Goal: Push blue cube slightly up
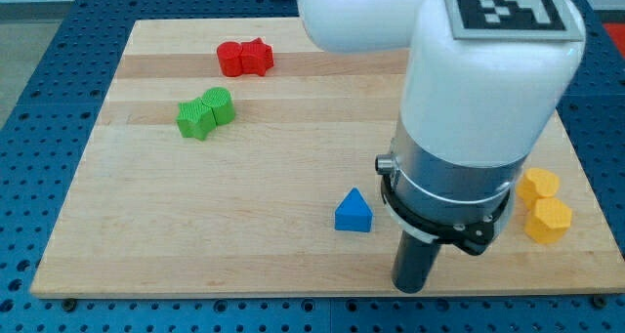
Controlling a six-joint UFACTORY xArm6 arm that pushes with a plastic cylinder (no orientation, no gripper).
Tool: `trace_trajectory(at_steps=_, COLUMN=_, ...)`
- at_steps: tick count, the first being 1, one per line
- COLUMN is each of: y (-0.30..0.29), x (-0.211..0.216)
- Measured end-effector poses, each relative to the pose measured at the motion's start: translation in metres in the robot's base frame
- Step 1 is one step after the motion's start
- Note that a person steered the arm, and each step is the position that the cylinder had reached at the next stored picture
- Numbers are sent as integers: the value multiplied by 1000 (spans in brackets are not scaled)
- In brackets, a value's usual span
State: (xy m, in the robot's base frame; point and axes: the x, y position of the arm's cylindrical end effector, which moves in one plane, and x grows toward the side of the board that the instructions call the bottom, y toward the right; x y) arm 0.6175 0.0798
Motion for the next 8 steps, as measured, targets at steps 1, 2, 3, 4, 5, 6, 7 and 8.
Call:
trace_trajectory(at_steps=1, y=4, x=-3)
trace_trajectory(at_steps=2, y=2, x=-5)
trace_trajectory(at_steps=3, y=-10, x=-29)
trace_trajectory(at_steps=4, y=-13, x=-63)
trace_trajectory(at_steps=5, y=-13, x=-97)
trace_trajectory(at_steps=6, y=-13, x=-115)
trace_trajectory(at_steps=7, y=-15, x=-119)
trace_trajectory(at_steps=8, y=-20, x=-128)
